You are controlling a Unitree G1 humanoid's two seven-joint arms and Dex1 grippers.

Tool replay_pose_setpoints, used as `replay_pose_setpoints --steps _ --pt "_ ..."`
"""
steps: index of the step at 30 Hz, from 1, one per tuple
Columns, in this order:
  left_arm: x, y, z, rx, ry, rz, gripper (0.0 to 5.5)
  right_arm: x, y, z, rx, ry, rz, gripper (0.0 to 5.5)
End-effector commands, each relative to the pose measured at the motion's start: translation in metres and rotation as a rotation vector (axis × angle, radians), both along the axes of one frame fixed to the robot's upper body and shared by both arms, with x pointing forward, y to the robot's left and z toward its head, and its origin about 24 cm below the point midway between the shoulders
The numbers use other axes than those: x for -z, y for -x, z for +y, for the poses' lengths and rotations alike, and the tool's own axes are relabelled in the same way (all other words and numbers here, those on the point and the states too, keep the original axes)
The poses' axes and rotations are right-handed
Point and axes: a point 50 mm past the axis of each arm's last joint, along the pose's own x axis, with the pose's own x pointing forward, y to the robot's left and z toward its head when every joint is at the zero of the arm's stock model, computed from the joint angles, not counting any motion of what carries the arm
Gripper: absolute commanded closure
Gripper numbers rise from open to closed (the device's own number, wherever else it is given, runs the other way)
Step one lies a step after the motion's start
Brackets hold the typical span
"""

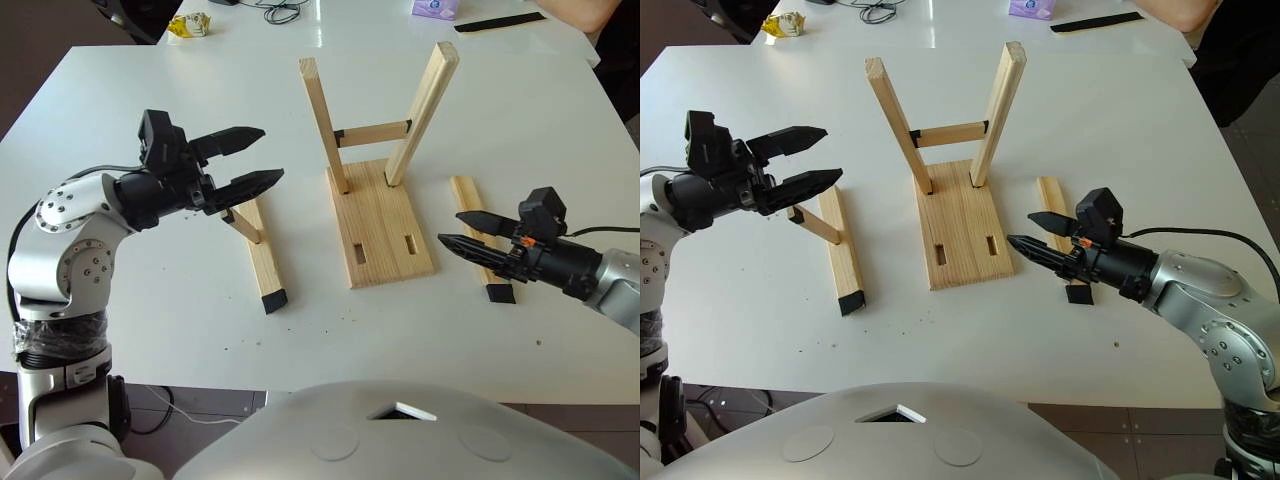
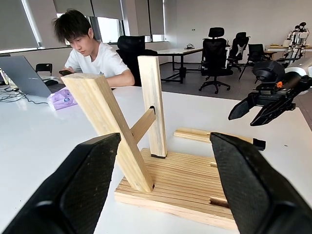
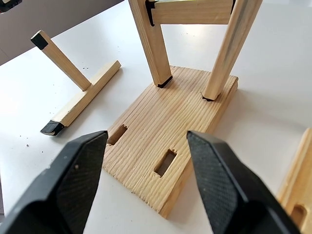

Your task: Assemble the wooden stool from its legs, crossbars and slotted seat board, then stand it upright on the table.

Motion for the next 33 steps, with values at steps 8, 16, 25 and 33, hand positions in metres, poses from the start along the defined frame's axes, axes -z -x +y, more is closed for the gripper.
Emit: replay_pose_setpoints --steps 8,16,25,33 --pt "-0.051 -0.008 -0.002 0.022 0.119 -0.064 2.08 -0.003 -0.001 0.003 -0.018 0.008 -0.011 2.52" --pt "-0.032 -0.006 -0.002 0.018 0.120 -0.004 2.08 -0.004 -0.002 0.005 -0.041 0.005 -0.005 2.52" --pt "0.088 -0.003 0.011 -0.166 0.070 0.252 2.08 -0.007 -0.009 0.008 -0.101 0.011 0.010 2.52" --pt "0.028 -0.007 0.002 -0.048 0.167 0.138 2.08 -0.007 0.000 0.013 -0.090 -0.005 -0.001 2.52"
